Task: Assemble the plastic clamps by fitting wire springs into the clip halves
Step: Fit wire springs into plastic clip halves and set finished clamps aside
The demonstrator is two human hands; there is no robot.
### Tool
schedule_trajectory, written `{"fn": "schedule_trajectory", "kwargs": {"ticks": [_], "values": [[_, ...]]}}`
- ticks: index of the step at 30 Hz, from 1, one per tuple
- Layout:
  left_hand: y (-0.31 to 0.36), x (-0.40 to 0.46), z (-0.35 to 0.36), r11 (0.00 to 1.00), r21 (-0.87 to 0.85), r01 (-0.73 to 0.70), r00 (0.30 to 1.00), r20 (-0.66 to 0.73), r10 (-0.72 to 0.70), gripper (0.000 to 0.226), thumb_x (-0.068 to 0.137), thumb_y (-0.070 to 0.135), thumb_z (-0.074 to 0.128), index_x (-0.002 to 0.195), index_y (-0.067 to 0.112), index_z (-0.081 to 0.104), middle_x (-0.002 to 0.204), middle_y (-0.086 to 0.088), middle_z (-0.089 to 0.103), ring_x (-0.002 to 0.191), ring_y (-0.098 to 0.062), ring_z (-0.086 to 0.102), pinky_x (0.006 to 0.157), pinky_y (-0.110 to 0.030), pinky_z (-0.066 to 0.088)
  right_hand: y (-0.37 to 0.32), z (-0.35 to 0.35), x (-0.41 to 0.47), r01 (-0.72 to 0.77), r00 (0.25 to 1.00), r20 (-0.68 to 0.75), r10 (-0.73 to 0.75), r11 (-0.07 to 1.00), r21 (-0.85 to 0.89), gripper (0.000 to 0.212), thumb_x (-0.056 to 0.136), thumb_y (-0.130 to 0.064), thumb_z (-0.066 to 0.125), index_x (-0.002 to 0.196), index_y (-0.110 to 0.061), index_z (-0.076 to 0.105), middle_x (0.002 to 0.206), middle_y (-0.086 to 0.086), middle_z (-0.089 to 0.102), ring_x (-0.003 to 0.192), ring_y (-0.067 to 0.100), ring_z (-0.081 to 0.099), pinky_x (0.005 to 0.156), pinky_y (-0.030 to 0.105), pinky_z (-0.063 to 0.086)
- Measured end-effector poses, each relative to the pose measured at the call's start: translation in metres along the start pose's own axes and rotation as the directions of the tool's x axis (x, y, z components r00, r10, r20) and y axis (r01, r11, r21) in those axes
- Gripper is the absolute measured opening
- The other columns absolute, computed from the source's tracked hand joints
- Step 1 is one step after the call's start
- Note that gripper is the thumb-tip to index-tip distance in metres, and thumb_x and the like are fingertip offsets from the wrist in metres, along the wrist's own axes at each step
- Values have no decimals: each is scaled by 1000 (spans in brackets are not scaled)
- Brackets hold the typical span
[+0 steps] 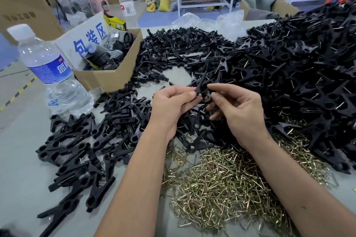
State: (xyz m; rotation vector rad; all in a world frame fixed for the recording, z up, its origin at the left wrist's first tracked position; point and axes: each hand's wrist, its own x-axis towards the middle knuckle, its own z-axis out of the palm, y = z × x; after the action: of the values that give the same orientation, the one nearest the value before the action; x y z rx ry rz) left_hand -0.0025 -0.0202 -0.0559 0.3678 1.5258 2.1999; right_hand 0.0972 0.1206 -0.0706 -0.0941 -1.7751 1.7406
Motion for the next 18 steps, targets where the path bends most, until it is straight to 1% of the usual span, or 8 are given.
{"fn": "schedule_trajectory", "kwargs": {"ticks": [3,7,8,10,12,14,16,18], "values": [[0,-1,2,1000,29,-1,1000,20,1,17,87,-10,72,78,3,78,88,-17,77,86,-28,77,80,-30,62,1,-2,0,-8,1000,-23,7,1000,-4,20,97,5,66,105,-9,78,84,17,72,71,28,72,61,30,61],[0,-1,3,999,54,-1,1000,15,0,20,88,-5,74,74,7,79,85,-14,76,84,-25,76,80,-32,62,1,-1,0,-8,1000,20,9,1000,-7,11,97,-2,69,101,-9,77,83,11,72,72,27,69,63,34,62],[0,-1,4,999,54,0,1000,18,-1,21,88,-5,74,72,8,79,84,-13,76,83,-24,76,80,-32,62,1,-1,0,3,1000,27,-3,1000,-18,12,96,-1,70,102,-10,76,84,9,73,71,25,70,62,34,62],[0,-1,4,998,64,0,1000,28,-2,24,88,-6,74,70,10,79,81,-11,76,82,-23,76,79,-31,62,1,-1,0,12,999,35,-11,1000,-25,21,95,-1,72,111,-15,73,86,7,74,70,23,71,63,34,62],[1,-2,5,997,81,2,999,35,-5,25,88,-5,74,69,10,79,80,-10,76,82,-22,76,80,-31,62,2,-2,0,-14,1000,21,14,1000,-13,31,93,-5,75,119,-19,66,86,5,74,70,26,74,63,36,63],[0,-2,5,996,93,4,999,38,-8,23,88,-4,74,71,10,79,82,-10,76,83,-23,76,79,-31,61,3,-2,1,-46,999,-2,46,999,7,31,92,-7,78,116,-16,61,87,6,75,69,27,75,62,35,63],[0,-3,5,995,101,6,999,41,-10,21,88,-3,75,72,10,79,84,-12,76,84,-23,76,78,-29,61,4,-2,1,-63,998,-9,63,998,19,28,90,-8,79,111,-12,61,86,9,76,68,27,75,61,34,62],[0,-2,5,994,110,3,999,44,-8,20,88,-3,75,73,10,79,85,-12,77,85,-23,76,77,-28,61,5,-2,1,-76,997,-1,76,997,30,28,90,-8,80,111,-9,61,86,13,76,68,27,75,61,35,62]]}}
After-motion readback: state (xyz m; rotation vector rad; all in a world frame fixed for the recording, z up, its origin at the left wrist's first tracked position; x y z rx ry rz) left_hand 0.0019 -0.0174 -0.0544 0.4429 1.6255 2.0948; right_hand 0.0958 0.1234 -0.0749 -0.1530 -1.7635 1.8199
